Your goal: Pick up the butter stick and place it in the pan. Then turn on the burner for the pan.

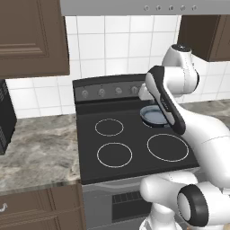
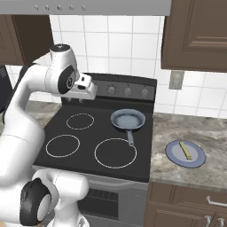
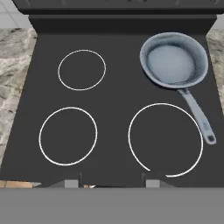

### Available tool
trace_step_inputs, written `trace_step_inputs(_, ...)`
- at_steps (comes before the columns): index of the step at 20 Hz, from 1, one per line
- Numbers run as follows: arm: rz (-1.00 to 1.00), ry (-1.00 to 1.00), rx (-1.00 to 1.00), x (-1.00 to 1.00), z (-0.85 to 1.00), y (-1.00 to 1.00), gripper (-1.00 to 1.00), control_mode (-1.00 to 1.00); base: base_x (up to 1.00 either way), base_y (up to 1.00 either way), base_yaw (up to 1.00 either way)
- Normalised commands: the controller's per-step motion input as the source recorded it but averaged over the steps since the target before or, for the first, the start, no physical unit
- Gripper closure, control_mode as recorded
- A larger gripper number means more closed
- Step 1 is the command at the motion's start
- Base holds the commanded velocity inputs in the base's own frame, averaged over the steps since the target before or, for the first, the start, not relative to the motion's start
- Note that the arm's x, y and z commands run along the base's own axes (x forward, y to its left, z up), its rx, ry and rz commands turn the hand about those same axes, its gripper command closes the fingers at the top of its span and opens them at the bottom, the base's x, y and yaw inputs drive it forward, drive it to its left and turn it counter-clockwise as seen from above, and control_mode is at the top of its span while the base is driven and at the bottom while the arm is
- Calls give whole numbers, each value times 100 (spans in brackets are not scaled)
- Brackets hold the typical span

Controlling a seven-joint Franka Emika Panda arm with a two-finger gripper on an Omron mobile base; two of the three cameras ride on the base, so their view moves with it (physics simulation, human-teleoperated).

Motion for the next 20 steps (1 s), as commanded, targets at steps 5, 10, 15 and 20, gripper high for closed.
trace_step_inputs(5,0,3,0,0,-6,-15,-100,-100,0,0,0)
trace_step_inputs(10,0,7,0,-3,-21,-43,-100,-100,0,0,0)
trace_step_inputs(15,0,9,0,-4,-26,-52,-100,-100,0,0,0)
trace_step_inputs(20,1,7,0,-2,-28,-50,-100,-100,0,0,0)
